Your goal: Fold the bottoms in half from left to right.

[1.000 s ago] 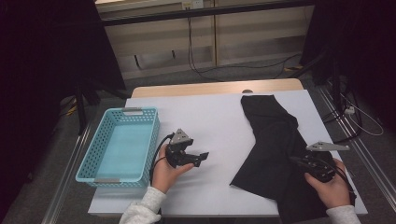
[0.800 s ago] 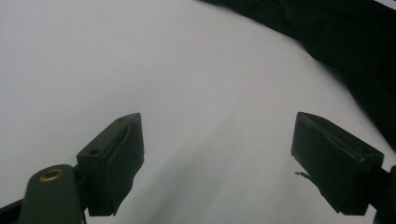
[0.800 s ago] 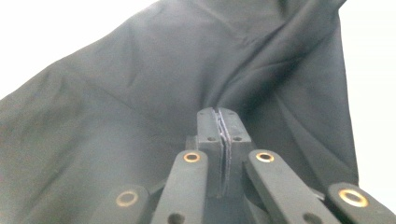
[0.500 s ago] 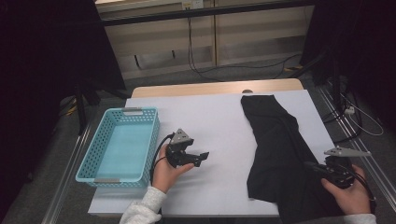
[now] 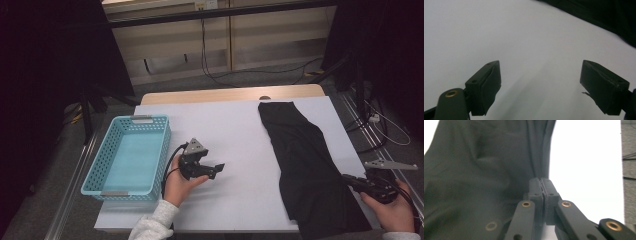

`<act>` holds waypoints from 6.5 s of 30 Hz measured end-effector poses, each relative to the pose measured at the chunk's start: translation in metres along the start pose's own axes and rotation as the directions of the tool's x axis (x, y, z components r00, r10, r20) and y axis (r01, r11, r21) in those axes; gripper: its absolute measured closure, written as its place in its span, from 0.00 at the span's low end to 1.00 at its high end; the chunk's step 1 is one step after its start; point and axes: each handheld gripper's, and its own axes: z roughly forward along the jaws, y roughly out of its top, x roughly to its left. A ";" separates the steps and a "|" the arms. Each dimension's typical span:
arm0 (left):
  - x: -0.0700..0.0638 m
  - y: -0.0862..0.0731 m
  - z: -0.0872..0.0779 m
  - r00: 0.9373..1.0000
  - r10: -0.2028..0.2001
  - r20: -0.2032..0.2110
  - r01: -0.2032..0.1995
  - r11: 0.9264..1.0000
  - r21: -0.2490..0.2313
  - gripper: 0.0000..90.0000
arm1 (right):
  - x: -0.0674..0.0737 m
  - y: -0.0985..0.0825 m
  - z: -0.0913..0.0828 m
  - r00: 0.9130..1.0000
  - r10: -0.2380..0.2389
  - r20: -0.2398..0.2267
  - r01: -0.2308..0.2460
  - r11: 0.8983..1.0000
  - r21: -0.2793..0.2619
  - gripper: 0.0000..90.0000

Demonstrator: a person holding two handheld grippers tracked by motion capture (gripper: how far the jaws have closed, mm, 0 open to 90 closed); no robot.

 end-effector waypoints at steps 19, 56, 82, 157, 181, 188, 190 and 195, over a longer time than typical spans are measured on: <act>-0.001 -0.001 0.001 1.000 -0.001 0.005 0.001 1.000 0.008 0.19 | 0.024 0.013 0.008 0.995 -0.102 0.010 0.102 0.994 -0.046 0.77; -0.002 -0.001 0.002 1.000 0.003 0.007 -0.003 1.000 0.017 0.19 | 0.054 0.017 0.020 0.955 -0.258 -0.145 0.265 0.964 0.034 0.87; 0.001 -0.005 -0.004 1.000 -0.005 -0.008 0.005 1.000 0.018 0.19 | 0.123 0.037 0.059 0.901 -0.397 -0.174 0.407 0.913 0.026 0.72; 0.011 -0.016 -0.015 0.999 -0.050 -0.016 0.050 0.998 0.022 0.17 | 0.123 0.125 0.168 0.986 -0.152 0.067 0.152 0.988 0.005 0.40; 0.013 -0.019 -0.016 0.998 -0.064 -0.026 0.065 0.998 0.026 0.17 | 0.118 0.130 0.168 0.989 -0.124 0.083 0.126 0.992 -0.009 0.96; 0.013 -0.018 -0.015 0.998 -0.065 -0.027 0.066 0.997 0.029 0.17 | 0.136 0.130 0.168 0.986 -0.164 -0.017 0.164 0.987 -0.003 0.96; 0.013 -0.018 -0.015 0.997 -0.068 -0.029 0.069 0.997 0.025 0.17 | 0.146 0.130 0.170 0.979 -0.196 -0.052 0.196 0.981 0.006 0.96; 0.014 -0.018 -0.017 0.996 -0.079 -0.031 0.079 0.997 0.019 0.17 | 0.176 0.127 0.173 0.959 -0.257 -0.121 0.259 0.966 0.004 0.96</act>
